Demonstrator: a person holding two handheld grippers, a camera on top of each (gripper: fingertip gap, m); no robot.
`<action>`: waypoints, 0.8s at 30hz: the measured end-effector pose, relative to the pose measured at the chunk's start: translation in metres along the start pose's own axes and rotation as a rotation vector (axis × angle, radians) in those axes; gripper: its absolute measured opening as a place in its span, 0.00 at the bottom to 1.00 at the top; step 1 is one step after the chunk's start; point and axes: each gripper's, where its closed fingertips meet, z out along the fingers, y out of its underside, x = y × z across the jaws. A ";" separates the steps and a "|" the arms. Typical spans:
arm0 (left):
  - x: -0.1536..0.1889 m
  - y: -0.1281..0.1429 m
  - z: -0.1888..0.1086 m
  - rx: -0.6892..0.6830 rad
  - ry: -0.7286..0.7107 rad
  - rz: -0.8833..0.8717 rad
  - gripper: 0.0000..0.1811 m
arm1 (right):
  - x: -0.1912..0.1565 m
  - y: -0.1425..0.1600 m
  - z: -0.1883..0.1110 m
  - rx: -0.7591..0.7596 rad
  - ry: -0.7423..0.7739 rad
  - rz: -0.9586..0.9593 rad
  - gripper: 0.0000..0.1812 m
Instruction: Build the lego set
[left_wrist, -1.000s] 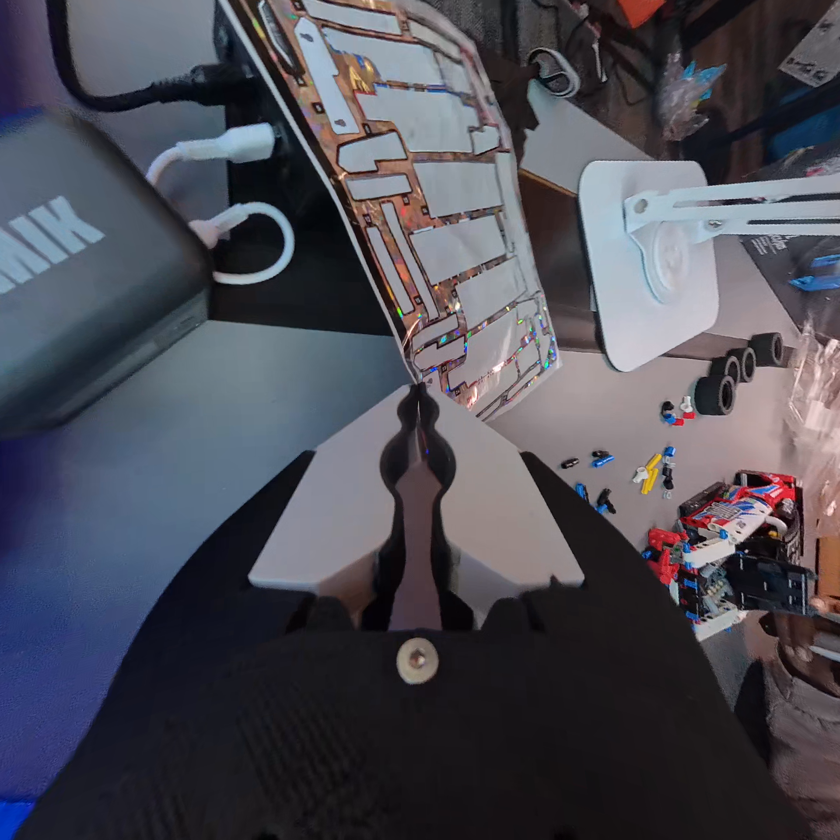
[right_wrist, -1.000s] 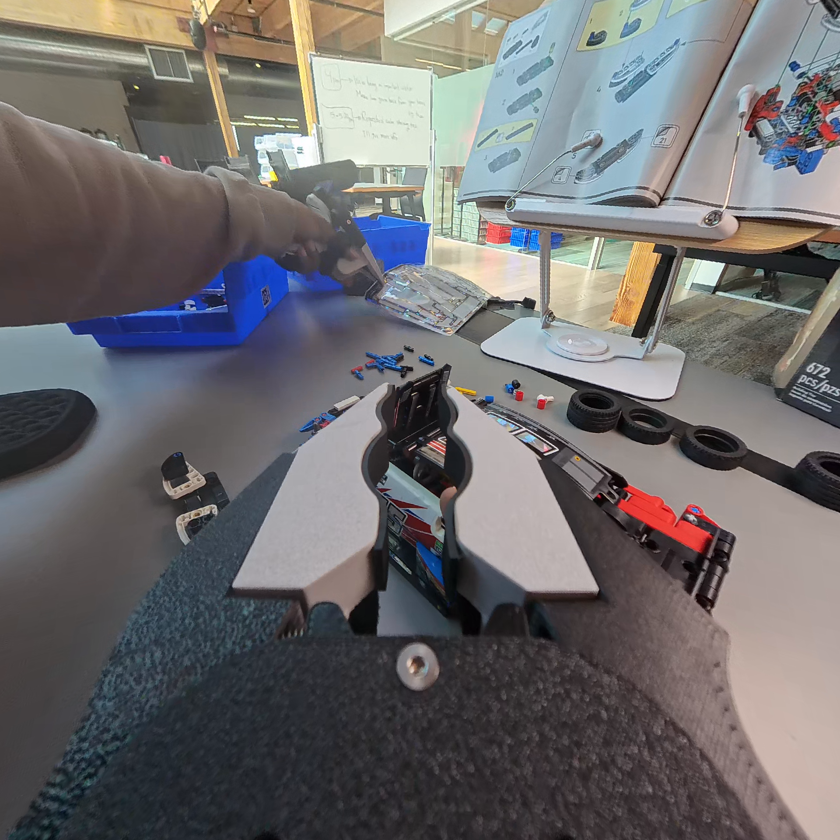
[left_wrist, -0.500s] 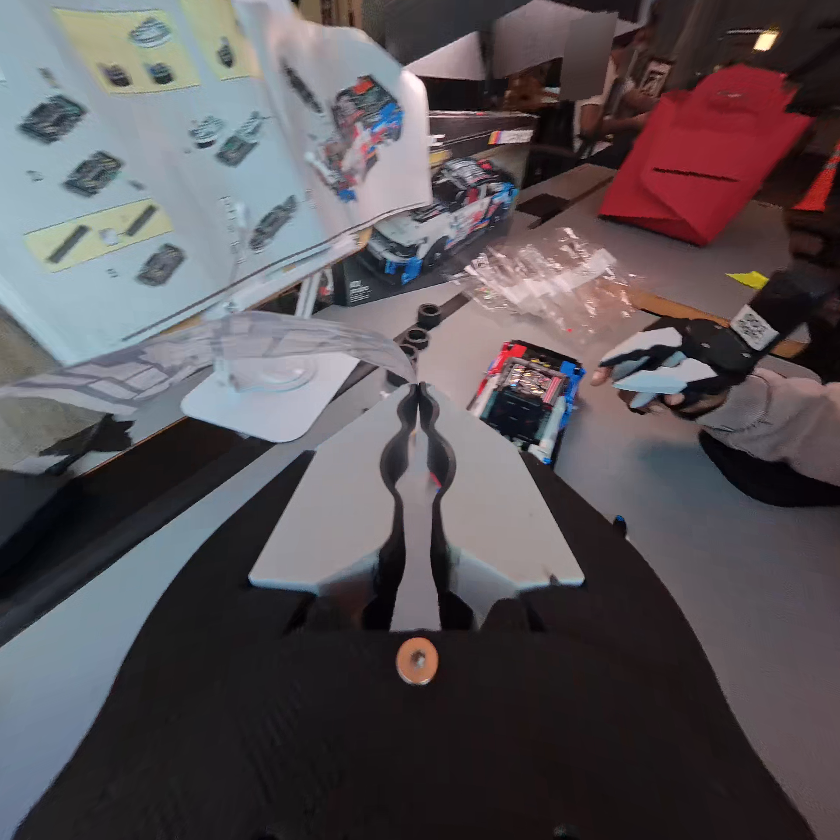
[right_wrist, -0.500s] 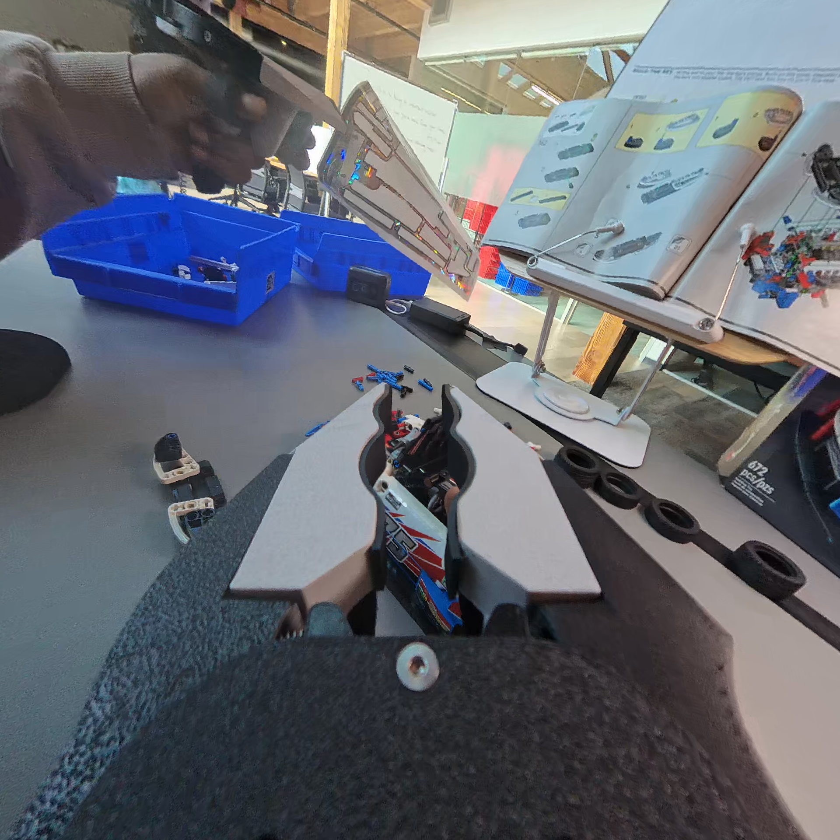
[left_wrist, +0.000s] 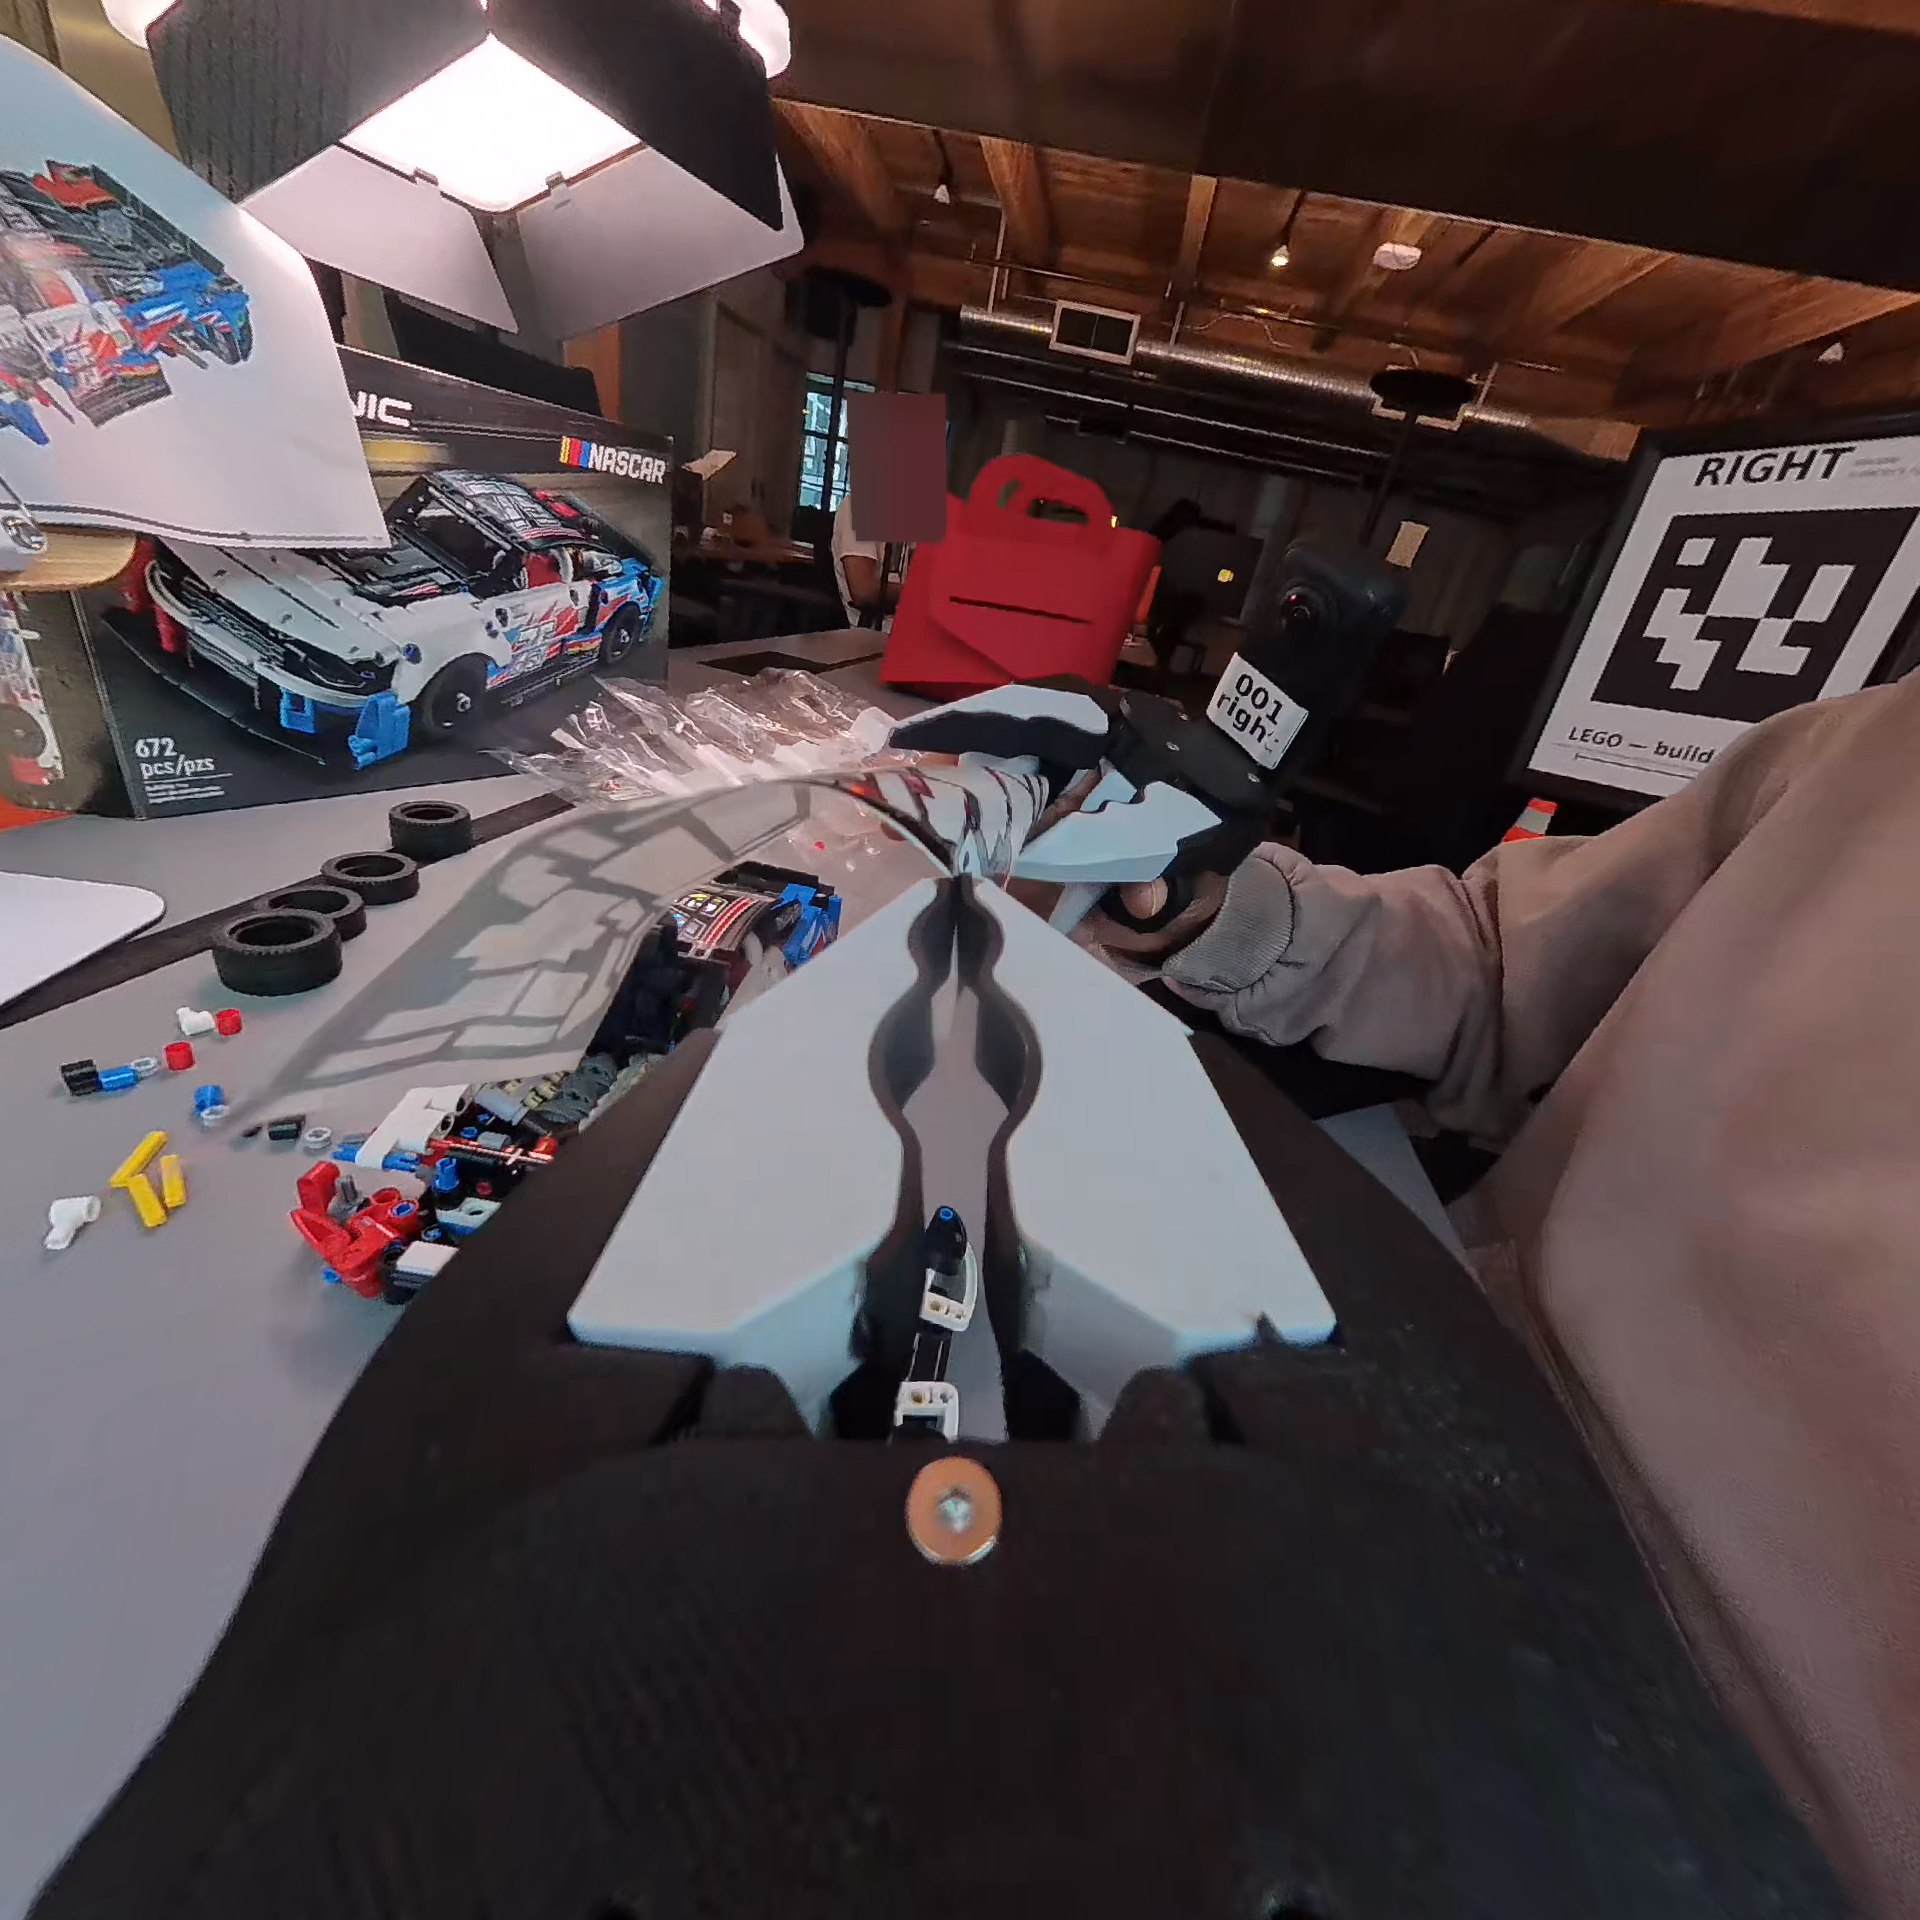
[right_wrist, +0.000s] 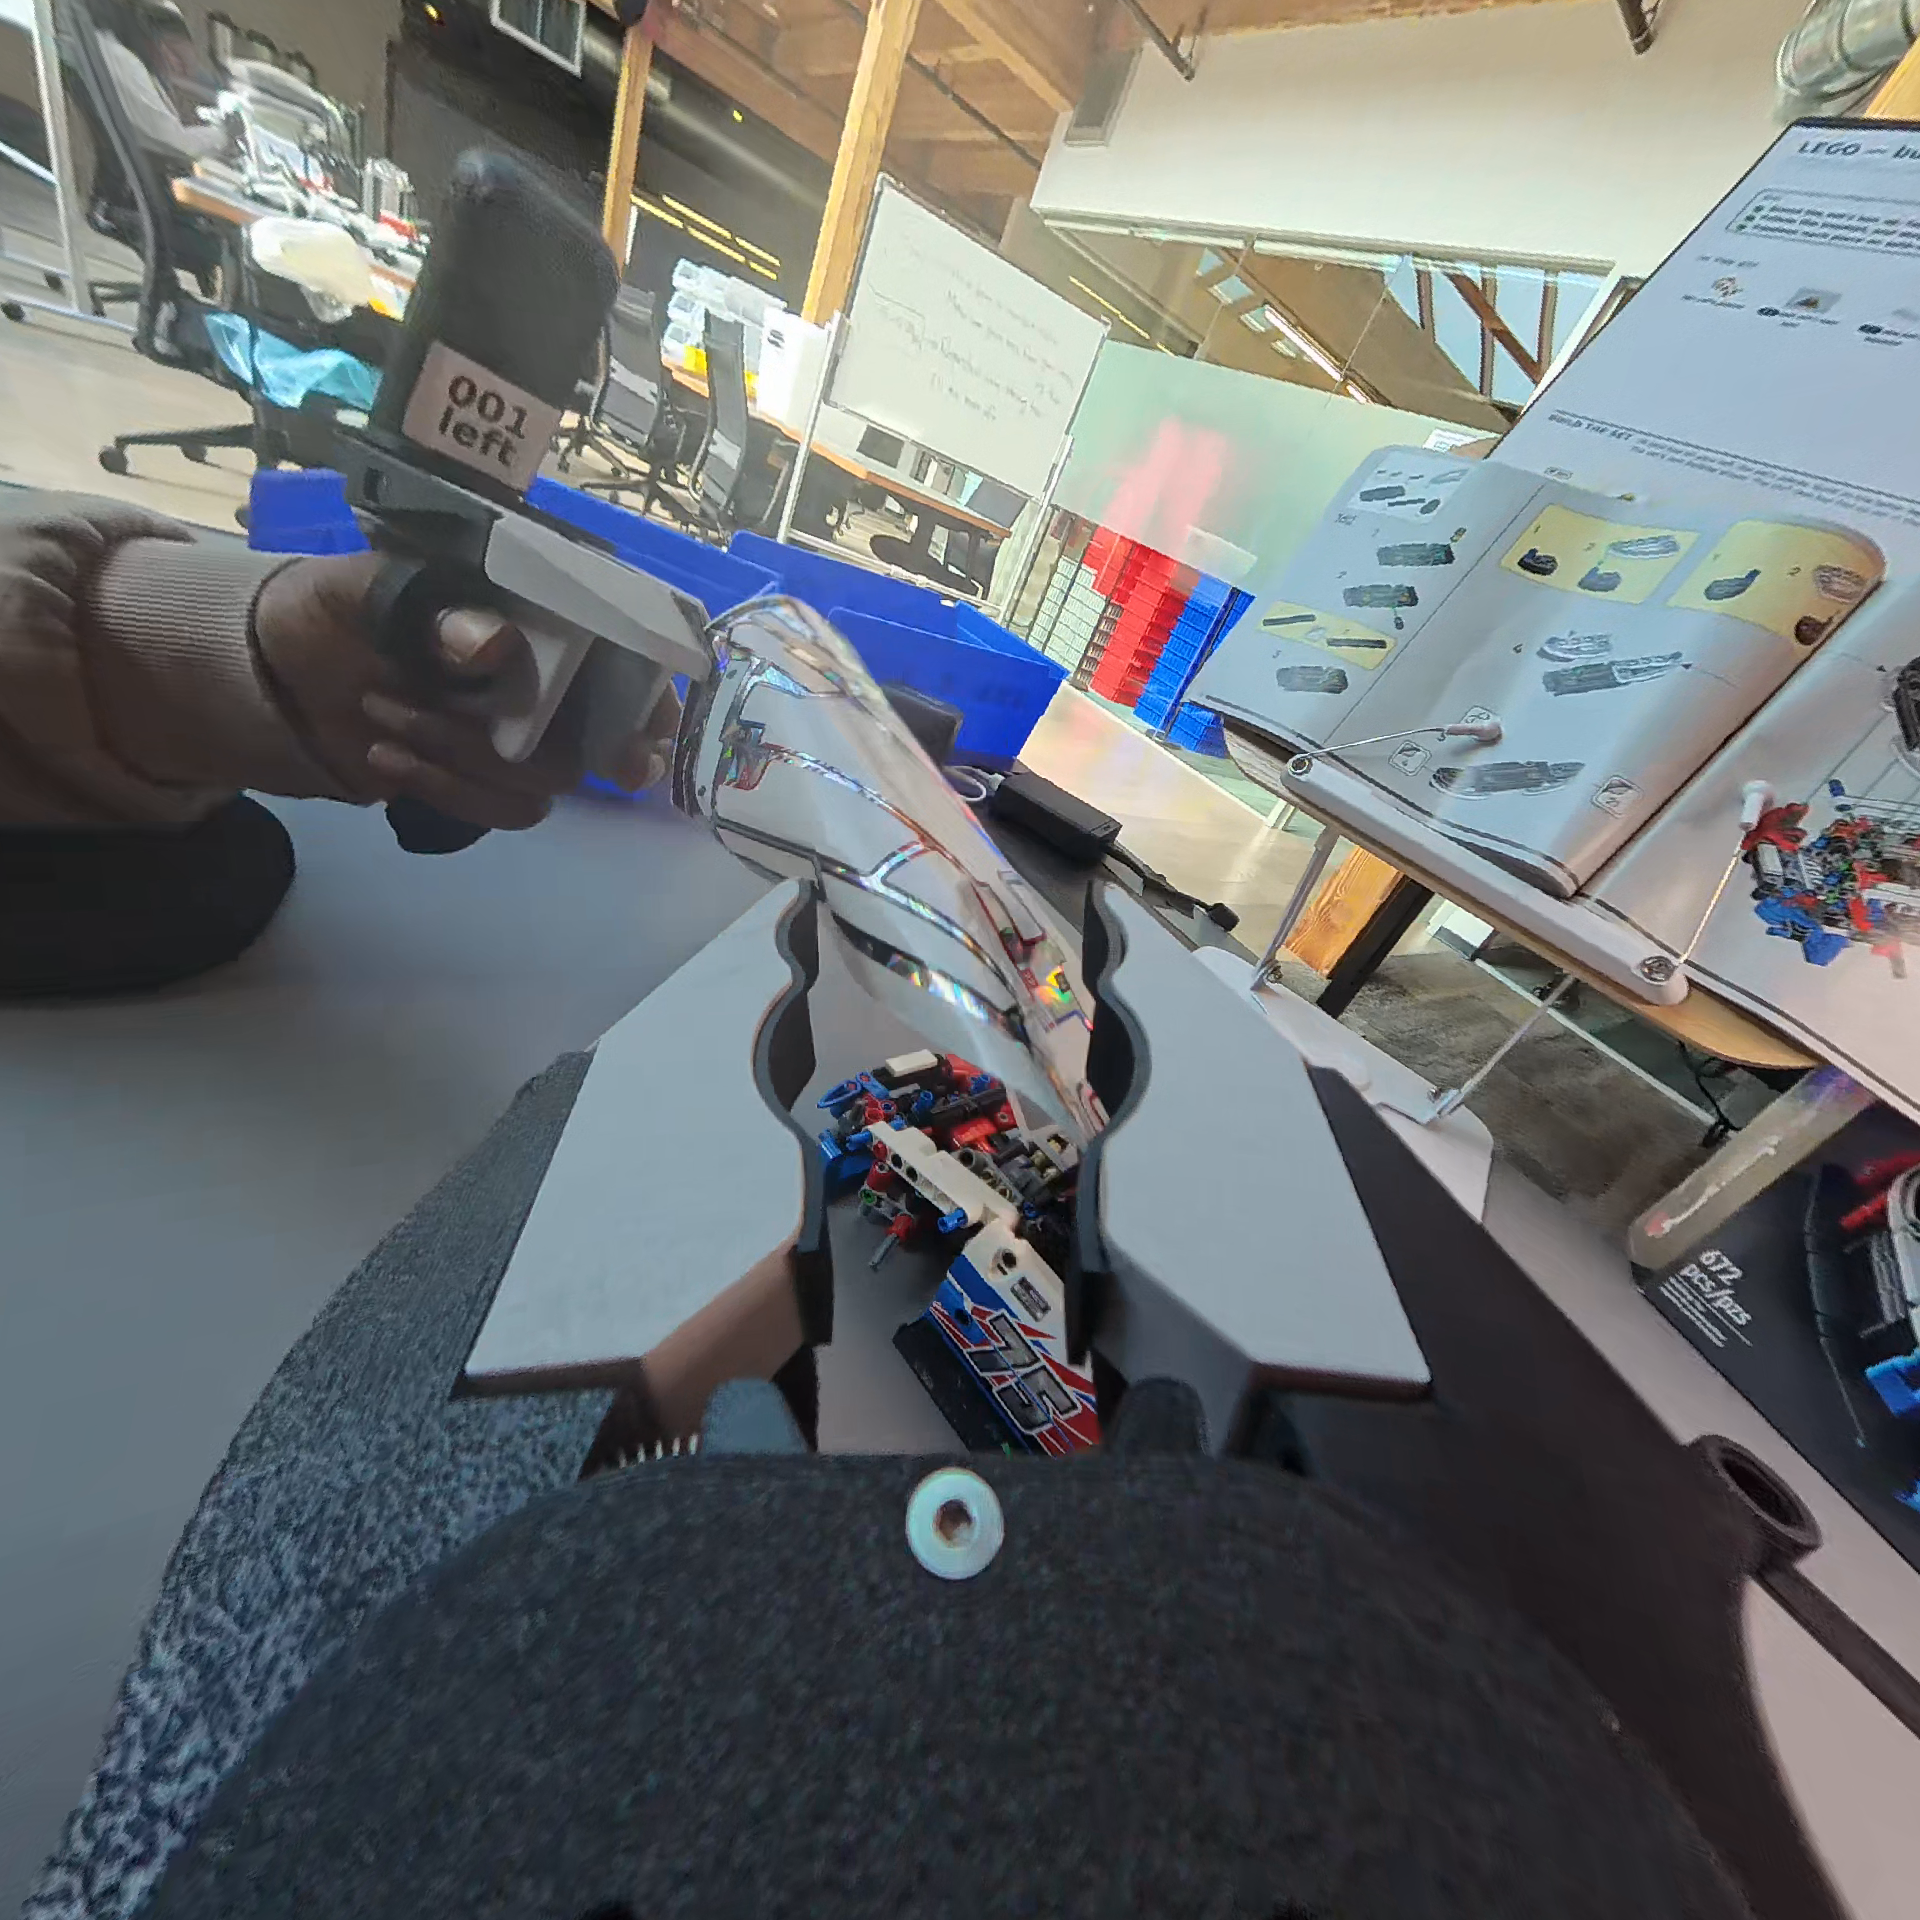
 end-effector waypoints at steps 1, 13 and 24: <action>-0.001 0.000 -0.003 0.016 0.005 -0.029 0.00 | 0.001 -0.002 0.000 0.016 -0.001 0.021 0.25; -0.022 0.005 -0.015 0.057 -0.024 -0.253 0.00 | 0.004 0.038 0.001 -0.144 0.027 -0.261 0.18; -0.015 0.014 -0.011 0.034 0.030 -0.260 0.00 | 0.002 0.046 0.004 -0.150 0.171 -0.706 0.00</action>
